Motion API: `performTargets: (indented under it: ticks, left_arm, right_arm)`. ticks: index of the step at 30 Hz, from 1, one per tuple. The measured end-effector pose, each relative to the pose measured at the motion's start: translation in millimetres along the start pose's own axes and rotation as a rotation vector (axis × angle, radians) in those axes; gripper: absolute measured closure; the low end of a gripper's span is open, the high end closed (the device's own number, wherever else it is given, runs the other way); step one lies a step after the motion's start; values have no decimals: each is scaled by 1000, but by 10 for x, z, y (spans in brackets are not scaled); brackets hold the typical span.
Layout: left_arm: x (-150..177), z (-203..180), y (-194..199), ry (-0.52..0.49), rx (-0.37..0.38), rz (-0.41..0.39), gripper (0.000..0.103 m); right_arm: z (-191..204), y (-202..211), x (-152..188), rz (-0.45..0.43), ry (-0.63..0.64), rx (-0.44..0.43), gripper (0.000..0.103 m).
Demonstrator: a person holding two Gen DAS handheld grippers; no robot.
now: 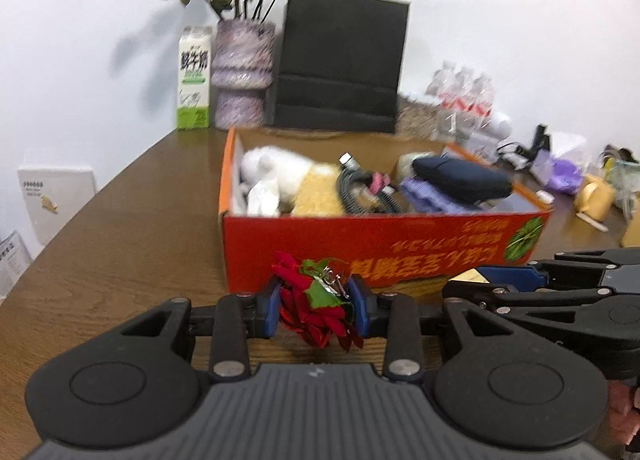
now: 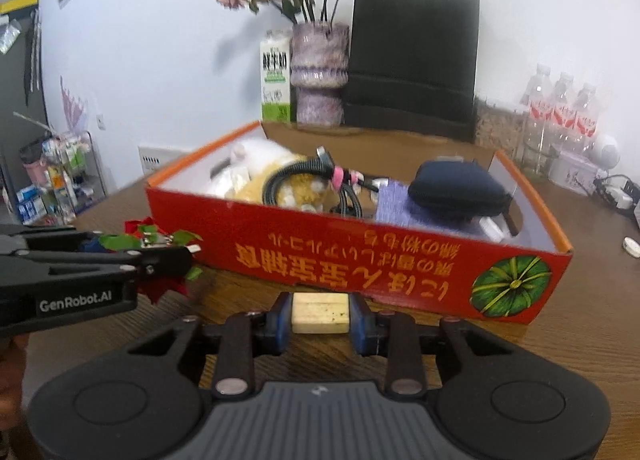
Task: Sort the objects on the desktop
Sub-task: 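Carry the flower and sponge into the box and open both grippers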
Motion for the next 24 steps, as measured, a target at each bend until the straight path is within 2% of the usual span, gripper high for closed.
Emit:
performTargets:
  ticks: [6,11,15,19,24]
  left_arm:
    - [-333,-71,241,-9,15,-112,68]
    - [-691,-200,215,-3,13,-187,68]
    - [-932,-251,17,30,-5,-206,68]
    - [-1094,-280,-331,45,-43,-189,68]
    - [-1067,-230,-767,65,-113,-168,68]
  right_arm:
    - [9,350,-311,-112,21,-6,74]
    - [-32,420,-662,-187,38,14,74]
    - [-119,345,-939,-235,32,37,74]
    - [-273,137,-1116,-246,-3,59,74]
    - [-470,-229,-1148,-257,-22,103,74]
Point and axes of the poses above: each gripper's, at about its wrist camera, not at the fingertips, and y roughly against the way its jaws point, z to its left, x to its underside, the point moved 7 cm from there along -y, roughly the way its jaws point, and after that the axes turned 10 degrees about -x, right-handed, at the moved point
